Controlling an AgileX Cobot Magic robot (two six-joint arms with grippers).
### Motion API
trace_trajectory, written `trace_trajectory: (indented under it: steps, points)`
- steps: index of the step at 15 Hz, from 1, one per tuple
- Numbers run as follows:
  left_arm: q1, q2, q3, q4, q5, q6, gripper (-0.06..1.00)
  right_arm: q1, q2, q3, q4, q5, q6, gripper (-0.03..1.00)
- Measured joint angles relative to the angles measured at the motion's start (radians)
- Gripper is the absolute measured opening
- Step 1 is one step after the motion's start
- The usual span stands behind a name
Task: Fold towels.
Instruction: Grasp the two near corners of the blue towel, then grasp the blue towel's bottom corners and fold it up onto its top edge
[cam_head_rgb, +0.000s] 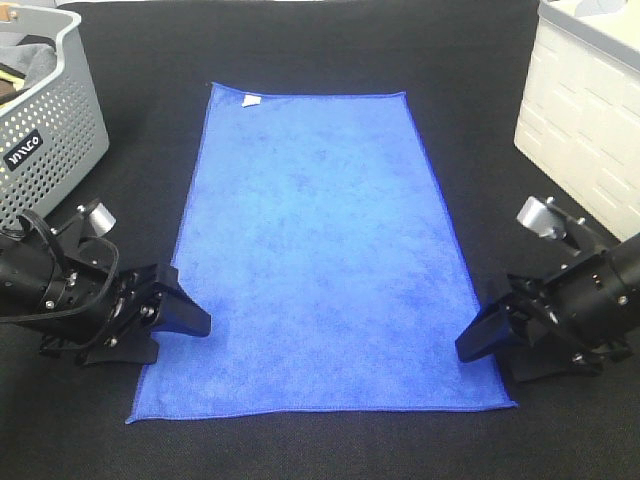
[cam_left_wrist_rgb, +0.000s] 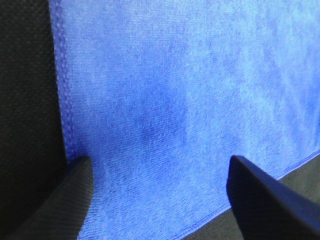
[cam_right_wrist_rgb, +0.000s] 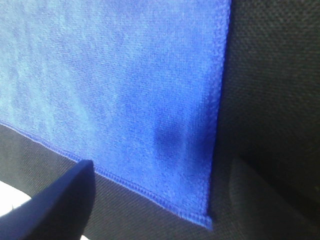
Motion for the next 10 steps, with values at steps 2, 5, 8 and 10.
trace_trajectory:
  steps: [2, 5, 8, 10]
  points:
    - [-0.002, 0.029, -0.021, -0.019, 0.019, 0.000, 0.71, 0.053, 0.032, -0.021, 0.043, -0.001, -0.008, 0.69]
    - [-0.023, 0.057, -0.056, -0.027, 0.030, 0.000, 0.64, 0.091, 0.059, -0.043, 0.107, -0.021, -0.007, 0.61]
    - [-0.029, 0.071, -0.061, -0.031, 0.010, 0.000, 0.41, 0.091, 0.067, -0.043, 0.108, -0.056, -0.006, 0.44]
    - [-0.030, 0.083, -0.061, -0.022, -0.004, 0.000, 0.05, 0.091, 0.068, -0.043, 0.108, -0.087, 0.005, 0.11]
